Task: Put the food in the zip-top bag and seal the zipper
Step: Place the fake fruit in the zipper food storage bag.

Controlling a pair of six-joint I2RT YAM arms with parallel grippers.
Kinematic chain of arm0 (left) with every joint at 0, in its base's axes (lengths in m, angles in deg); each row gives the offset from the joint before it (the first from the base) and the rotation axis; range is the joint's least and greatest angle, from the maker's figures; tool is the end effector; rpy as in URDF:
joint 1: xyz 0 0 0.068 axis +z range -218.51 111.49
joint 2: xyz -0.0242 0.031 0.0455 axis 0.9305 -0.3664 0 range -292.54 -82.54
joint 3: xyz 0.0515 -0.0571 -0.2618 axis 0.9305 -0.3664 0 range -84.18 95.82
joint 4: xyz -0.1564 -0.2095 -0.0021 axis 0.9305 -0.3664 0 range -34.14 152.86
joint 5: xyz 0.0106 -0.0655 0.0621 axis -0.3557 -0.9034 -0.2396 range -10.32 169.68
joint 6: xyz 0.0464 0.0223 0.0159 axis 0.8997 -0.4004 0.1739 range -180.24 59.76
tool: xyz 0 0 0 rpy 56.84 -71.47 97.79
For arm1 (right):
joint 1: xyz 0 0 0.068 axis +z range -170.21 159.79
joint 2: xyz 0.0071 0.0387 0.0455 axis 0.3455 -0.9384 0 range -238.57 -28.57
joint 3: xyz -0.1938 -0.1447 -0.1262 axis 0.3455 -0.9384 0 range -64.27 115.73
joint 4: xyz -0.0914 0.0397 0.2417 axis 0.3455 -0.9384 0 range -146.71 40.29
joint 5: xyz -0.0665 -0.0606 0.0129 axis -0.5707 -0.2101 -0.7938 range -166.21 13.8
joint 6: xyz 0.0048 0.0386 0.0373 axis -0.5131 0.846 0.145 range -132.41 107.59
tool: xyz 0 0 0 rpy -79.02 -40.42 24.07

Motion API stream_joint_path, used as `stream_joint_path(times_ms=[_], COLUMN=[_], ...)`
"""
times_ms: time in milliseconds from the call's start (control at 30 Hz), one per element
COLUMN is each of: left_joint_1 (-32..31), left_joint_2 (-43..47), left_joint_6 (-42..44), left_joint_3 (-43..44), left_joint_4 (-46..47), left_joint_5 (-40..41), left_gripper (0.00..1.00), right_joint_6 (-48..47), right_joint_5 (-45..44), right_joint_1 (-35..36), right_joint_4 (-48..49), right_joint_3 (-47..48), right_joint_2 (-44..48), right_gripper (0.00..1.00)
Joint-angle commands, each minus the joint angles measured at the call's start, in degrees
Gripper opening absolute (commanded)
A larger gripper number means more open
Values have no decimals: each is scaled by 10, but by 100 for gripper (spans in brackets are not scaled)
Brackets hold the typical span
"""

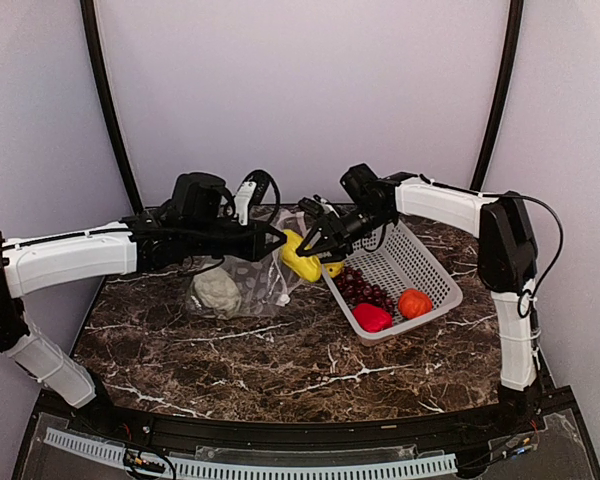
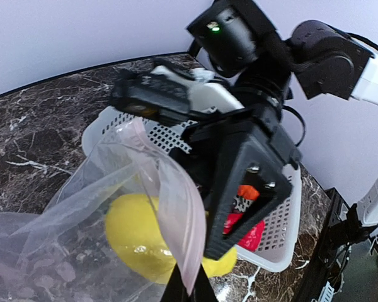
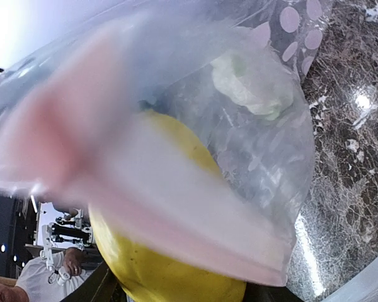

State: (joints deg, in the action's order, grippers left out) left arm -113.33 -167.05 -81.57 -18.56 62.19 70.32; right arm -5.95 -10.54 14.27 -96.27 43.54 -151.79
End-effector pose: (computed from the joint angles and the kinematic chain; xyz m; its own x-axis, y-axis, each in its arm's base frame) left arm 0.2432 -0.2500 0.3173 -0.5136 0.0046 -0.8580 0.6629 0.6370 -0.3934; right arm 0.3596 0.2863 0.2487 -0.7889 -0.4857 -0.3764 -0.5006 0.1529 0.8521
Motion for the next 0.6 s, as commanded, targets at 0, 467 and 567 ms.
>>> stream_joint_path(times_ms=[0, 467, 567], left_joint_1=[-18, -31, -31], left_joint_2=[20, -3, -1], left_joint_6=[22, 25, 24], left_joint_3=[-8, 1, 3], left_joint_4=[25, 17, 13], left_joint_5=[-31, 26, 63], left_gripper=[1, 1, 1], right_joint_6=[45, 110, 90], right_joint_5=[-22, 37, 36], right_joint_1=[6, 16, 22], right_joint_4=[25, 88, 86], right_joint_3=[32, 33, 25], right_joint_2=[-13, -10, 16], right_gripper=[37, 70, 82])
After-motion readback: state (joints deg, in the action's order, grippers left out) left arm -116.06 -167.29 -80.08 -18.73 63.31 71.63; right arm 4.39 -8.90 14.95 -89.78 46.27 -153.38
